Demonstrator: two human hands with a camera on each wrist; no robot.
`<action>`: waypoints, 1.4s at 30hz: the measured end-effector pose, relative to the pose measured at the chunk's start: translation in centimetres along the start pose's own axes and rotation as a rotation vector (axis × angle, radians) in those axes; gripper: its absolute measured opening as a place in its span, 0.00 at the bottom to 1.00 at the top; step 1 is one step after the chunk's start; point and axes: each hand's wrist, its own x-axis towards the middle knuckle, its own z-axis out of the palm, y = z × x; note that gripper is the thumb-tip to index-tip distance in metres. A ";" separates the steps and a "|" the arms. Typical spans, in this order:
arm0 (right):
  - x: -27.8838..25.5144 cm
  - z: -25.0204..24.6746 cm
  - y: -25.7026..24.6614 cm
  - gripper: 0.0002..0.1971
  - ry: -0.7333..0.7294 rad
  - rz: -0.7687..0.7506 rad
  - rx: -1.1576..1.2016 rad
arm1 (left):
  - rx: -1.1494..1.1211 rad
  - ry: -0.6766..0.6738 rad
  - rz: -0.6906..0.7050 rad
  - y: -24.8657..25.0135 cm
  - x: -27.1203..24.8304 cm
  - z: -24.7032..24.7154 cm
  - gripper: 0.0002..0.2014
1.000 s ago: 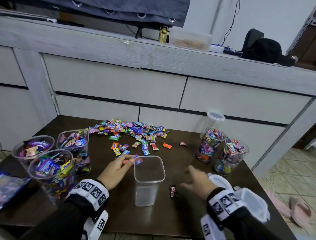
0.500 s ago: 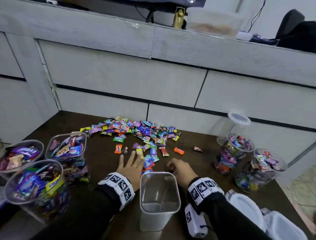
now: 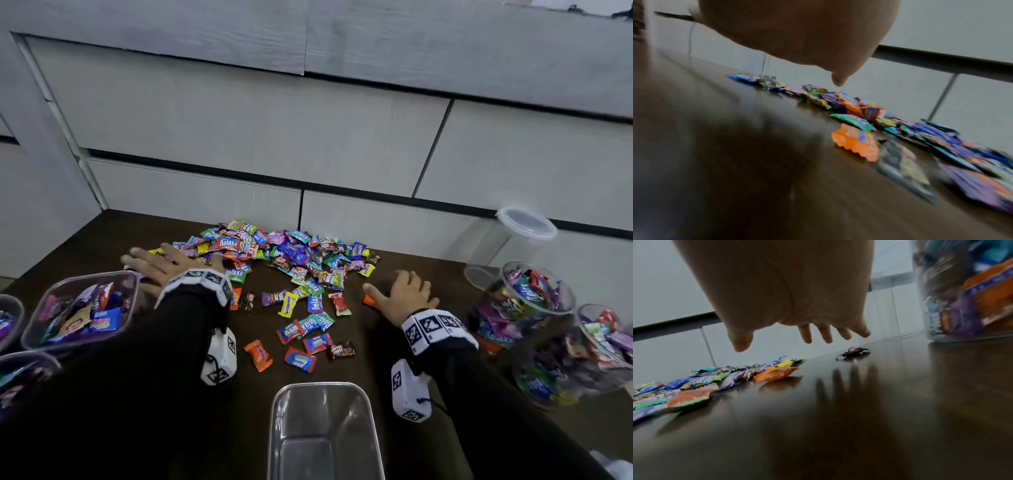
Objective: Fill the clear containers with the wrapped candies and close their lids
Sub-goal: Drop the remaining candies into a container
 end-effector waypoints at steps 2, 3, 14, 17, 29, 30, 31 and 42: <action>0.6 0.5 -0.2 0.46 0.000 -0.018 -0.003 | -0.055 -0.048 -0.074 -0.3 1.0 0.1 0.52; 0.9 0.8 -0.2 0.47 -0.003 -0.020 0.002 | -0.141 -0.100 -0.079 -0.3 1.4 -0.2 0.52; 4.1 1.6 -2.5 0.53 -0.085 -0.157 -0.033 | -0.100 -0.320 0.122 2.3 3.9 -0.4 0.35; 4.8 1.7 -4.2 0.52 -0.075 -0.252 -0.035 | -0.092 -0.274 0.159 3.5 3.1 0.1 0.40; 7.6 2.7 -7.3 0.49 -0.108 -0.323 -0.150 | 0.053 -0.291 0.363 5.7 8.7 1.8 0.45; 7.7 2.9 -7.7 0.48 -0.114 -0.349 -0.161 | 0.094 -0.307 0.441 6.1 8.6 1.9 0.41; 7.6 3.1 -8.1 0.48 -0.122 -0.377 -0.168 | 0.119 -0.313 0.511 6.5 8.1 1.9 0.38; 3.1 3.3 -8.8 0.43 -0.161 -0.606 -0.157 | -0.112 -0.431 0.844 7.3 -0.5 2.8 0.30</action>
